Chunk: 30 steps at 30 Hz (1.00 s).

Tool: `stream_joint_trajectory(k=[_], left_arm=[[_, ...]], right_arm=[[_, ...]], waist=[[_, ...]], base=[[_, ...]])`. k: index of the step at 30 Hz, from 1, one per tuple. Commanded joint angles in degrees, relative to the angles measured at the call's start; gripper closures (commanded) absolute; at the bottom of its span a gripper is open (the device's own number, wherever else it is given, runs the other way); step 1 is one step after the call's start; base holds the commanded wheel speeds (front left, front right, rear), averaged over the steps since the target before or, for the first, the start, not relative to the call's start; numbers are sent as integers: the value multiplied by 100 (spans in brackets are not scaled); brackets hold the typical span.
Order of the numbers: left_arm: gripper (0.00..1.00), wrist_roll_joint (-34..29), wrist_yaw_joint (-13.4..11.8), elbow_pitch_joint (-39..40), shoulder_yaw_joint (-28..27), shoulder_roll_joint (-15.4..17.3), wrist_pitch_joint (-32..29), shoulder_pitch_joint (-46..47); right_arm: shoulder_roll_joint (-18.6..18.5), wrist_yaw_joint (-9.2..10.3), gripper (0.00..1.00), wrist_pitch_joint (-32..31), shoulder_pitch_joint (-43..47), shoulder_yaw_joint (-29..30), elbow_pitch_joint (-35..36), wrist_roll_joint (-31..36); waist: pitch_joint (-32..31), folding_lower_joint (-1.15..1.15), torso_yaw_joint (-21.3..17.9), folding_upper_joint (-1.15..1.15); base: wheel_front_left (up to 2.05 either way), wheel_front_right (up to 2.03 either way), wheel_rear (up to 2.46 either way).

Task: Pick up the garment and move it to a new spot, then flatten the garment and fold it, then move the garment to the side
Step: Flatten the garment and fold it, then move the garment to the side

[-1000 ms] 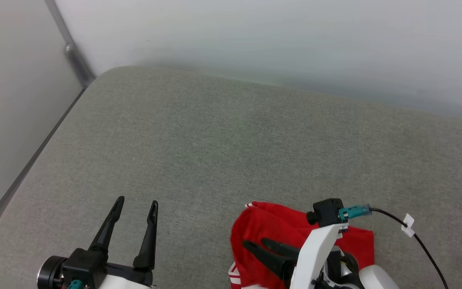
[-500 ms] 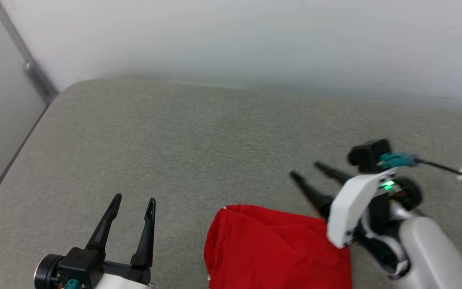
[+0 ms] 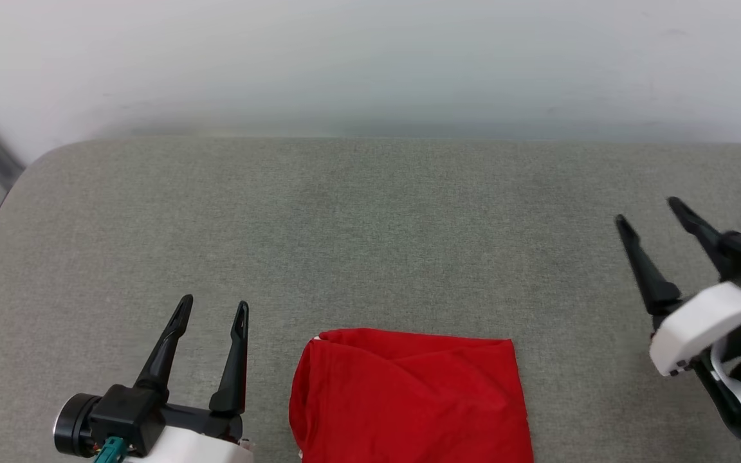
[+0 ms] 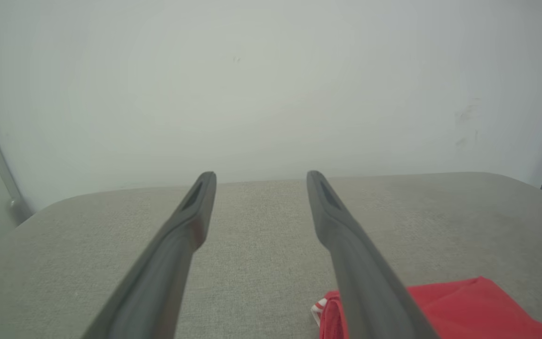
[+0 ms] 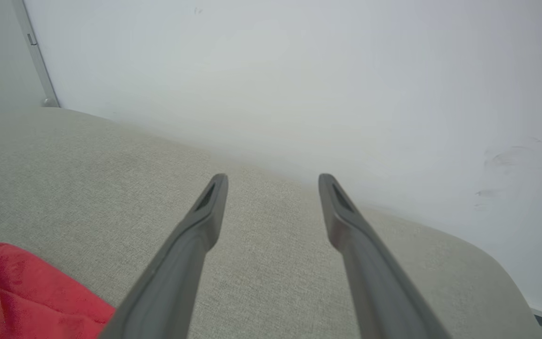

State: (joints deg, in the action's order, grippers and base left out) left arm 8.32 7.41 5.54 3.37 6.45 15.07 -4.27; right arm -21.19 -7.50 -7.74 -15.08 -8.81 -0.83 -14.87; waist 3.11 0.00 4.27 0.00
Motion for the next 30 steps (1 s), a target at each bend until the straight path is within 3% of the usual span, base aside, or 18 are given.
stream_joint_trajectory(k=[1, 7, 14, 20, 30], left_arm=[[0, 5, 8, 27, 16, -33, 12, 83], [0, 31, 8, 60, 81, -21, 12, 49], [0, 28, 8, 189, 129, 56, 12, -152], [0, 86, 8, 253, 64, -1, 12, -261], [0, 115, 8, 272, 130, 30, 12, -227]], right_arm=[[77, 2, 0, 167, 172, 188, 78, 49], [523, 2, 0, 704, 810, 889, 471, 16], [963, 2, 0, 1060, 1444, 1129, 859, 99], [1193, 2, 0, 1192, 1700, 1177, 961, 197], [1239, 2, 0, 1133, 1753, 1140, 967, 146]], waist=[[21, 0, -37, 0], [24, 0, -80, 0], [-34, 0, -66, 0], [-101, 0, -40, 0], [-130, 0, 19, 0]], base=[[0, 0, 0], [0, 0, 0], [0, 0, 0], [0, 0, 0], [0, 0, 0]])
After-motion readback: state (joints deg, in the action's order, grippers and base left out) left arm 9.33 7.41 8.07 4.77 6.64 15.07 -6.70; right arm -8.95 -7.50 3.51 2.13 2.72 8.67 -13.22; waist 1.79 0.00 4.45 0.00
